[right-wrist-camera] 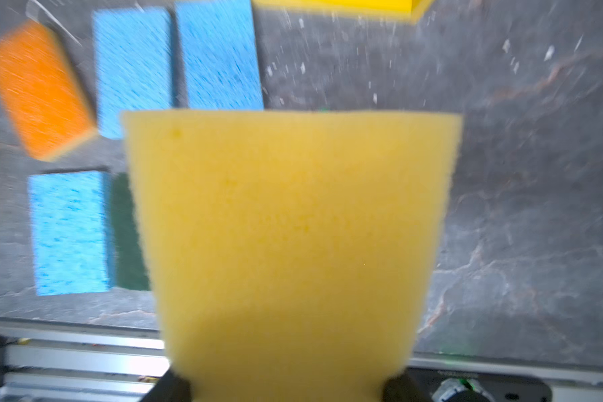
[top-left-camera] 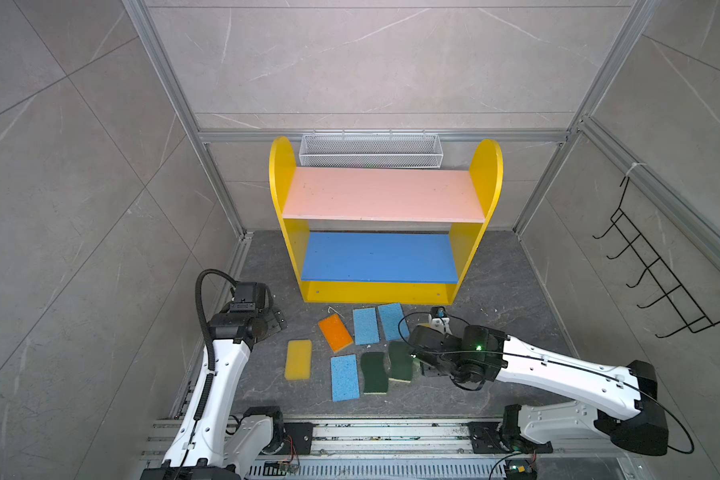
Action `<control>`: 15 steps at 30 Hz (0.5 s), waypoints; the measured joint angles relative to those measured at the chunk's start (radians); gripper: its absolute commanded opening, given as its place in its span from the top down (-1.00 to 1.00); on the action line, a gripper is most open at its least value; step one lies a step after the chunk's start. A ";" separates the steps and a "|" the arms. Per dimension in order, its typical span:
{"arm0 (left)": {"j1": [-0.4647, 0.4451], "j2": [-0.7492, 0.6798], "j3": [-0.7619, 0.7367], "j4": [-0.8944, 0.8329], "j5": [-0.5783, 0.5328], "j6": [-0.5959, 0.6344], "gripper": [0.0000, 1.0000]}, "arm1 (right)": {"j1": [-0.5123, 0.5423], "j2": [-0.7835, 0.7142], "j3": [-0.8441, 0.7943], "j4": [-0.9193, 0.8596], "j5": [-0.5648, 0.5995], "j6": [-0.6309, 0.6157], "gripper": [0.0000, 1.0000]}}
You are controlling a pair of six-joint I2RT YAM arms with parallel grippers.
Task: Place and organize the cleaning sponges onto the shelf
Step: 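Lift the yellow sponge with the right gripper up to the pink shelf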
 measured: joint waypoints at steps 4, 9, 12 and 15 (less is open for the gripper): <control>0.000 -0.021 0.000 -0.002 0.000 0.002 -0.87 | 0.000 0.000 0.150 -0.036 0.053 -0.074 -0.20; 0.000 -0.037 0.002 -0.003 0.000 0.007 -0.87 | 0.000 0.005 0.309 -0.057 0.127 -0.177 -0.20; 0.000 -0.038 0.002 -0.004 0.000 0.009 -0.87 | 0.000 0.013 0.394 -0.058 0.173 -0.242 -0.19; 0.000 -0.039 0.002 -0.004 0.000 0.010 -0.86 | -0.004 0.026 0.463 -0.055 0.212 -0.312 -0.19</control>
